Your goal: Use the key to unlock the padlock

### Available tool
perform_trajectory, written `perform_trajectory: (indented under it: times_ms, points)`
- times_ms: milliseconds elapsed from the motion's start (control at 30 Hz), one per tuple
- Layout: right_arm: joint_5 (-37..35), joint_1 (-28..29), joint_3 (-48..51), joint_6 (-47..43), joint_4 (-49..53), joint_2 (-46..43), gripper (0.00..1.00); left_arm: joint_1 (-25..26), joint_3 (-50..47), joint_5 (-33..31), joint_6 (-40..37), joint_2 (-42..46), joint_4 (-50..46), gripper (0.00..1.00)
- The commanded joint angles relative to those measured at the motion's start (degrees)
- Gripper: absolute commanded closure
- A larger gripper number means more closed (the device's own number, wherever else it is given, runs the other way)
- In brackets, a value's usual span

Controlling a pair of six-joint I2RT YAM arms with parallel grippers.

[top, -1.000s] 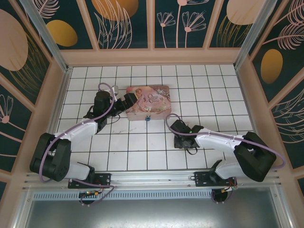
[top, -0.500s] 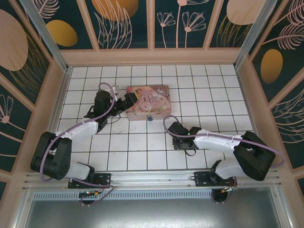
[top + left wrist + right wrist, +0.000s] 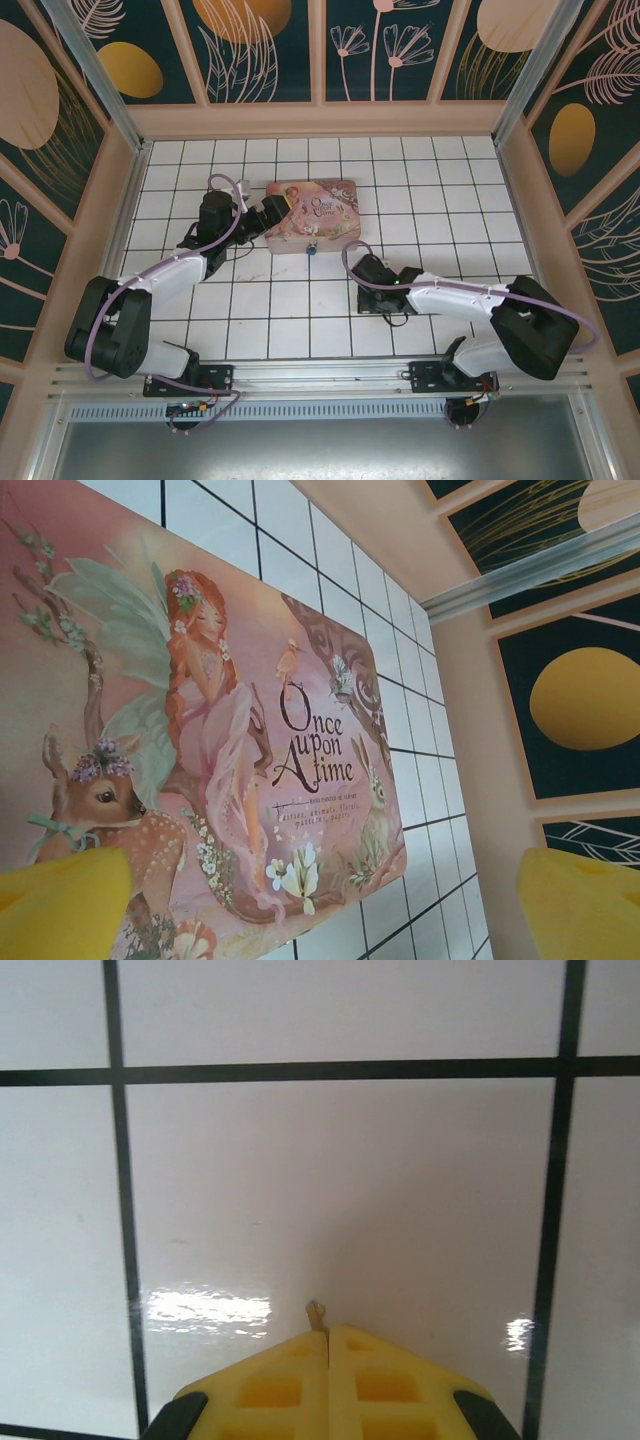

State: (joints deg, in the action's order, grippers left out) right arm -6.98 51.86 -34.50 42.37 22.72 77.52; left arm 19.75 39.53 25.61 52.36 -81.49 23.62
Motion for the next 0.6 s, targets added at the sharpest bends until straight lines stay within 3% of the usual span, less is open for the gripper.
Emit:
perform_trajectory:
  times_ms: [0,267,467,567]
  points:
    - [2.76,0.18,1.39,1.35,0.35,-3.05,1.00,0.29,0.31,0.59,1.81,-0.24,2.56,0.01]
    - [3.24,-1.51,0.53,3.82,-3.65,-10.55,1.00,0.29,1.60,-0.26,3.12,2.30,1.34,0.01]
    - [3.98,-2.20,-0.66,1.39,-2.95,-9.44,0.98,0.29,2.75,1.77,3.46,1.51,0.51,0.01]
    - [2.31,-2.10,-1.62,1.85,0.88,-8.07,0.67,0.30,2.73,2.16,3.61,1.10,0.80,0.01]
